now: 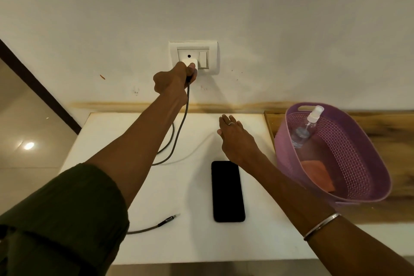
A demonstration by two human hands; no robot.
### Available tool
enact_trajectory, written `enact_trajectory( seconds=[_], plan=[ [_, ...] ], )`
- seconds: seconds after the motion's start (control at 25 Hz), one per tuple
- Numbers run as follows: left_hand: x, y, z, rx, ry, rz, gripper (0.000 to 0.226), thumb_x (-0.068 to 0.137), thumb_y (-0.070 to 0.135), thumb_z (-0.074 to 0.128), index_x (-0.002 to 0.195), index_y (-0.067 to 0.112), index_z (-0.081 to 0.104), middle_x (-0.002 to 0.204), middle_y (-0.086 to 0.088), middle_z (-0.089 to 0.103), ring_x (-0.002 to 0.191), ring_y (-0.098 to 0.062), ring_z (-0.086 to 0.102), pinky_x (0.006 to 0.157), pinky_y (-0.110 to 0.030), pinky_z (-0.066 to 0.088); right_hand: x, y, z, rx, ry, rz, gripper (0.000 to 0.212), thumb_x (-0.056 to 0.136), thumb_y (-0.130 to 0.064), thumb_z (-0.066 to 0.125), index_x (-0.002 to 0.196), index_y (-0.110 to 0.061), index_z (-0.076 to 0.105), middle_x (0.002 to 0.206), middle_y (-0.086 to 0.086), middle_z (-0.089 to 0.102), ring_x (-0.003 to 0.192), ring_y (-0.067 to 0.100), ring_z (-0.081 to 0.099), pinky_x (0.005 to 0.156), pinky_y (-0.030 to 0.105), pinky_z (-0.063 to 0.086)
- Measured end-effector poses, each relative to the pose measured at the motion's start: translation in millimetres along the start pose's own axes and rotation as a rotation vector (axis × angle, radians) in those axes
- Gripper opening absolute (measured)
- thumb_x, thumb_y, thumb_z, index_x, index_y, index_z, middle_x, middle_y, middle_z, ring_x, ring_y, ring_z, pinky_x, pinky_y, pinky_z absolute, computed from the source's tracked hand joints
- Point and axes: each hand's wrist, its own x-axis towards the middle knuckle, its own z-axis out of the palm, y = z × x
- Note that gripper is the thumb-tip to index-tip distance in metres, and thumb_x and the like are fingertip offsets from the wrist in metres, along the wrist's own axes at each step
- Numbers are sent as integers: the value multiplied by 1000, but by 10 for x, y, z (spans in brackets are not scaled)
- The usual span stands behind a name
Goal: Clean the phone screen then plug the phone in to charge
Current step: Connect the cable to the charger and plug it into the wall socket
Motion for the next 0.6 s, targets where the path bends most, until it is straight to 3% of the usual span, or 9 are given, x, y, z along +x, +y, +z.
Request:
enact_trajectory(
  seconds=[0.16,0.28,0.36,0.44,0.52,0.6],
  plan=[
    [-29,-3,-94,78,-54,25,6,74,0,75,73,-2,69,78,-13,76,55,-21,68,59,-23,57,-53,-30,37,15,-4,-6,45,103,-18,32,146,-6,30,157,6,29,149,22,13,118,37,20],
    [-79,-124,-211,289,-87,158,24,77,25,83,75,3,73,78,-9,75,57,-16,72,55,-16,54,-116,-49,43,23,-17,12,48,103,-19,32,148,-7,27,159,7,25,150,22,12,120,36,15],
    [-164,-224,-340,411,-82,312,34,85,39,75,68,10,69,73,-5,71,64,-19,70,67,-20,55,-185,-74,25,17,-18,14,47,103,-20,33,148,-7,28,158,8,26,149,23,13,119,36,16],
    [-300,-334,-572,442,-24,499,28,89,37,69,75,13,70,71,3,69,70,-13,67,77,-21,52,-261,-102,-7,-1,-11,12,46,103,-22,32,145,-6,32,155,8,32,148,23,17,119,36,19],
    [-515,-480,-862,453,-9,749,15,90,25,68,79,15,67,67,12,65,65,-5,63,67,-8,45,-365,-121,-45,-9,2,34,47,103,-27,32,145,-6,33,153,8,35,147,24,21,118,37,21],
    [-721,-727,-1214,623,-113,925,13,89,16,68,77,18,64,63,12,59,59,-9,57,59,-8,39,-476,-145,-56,-18,1,72,51,102,-34,33,146,-7,32,153,8,36,146,25,23,117,39,23]
  ],
)
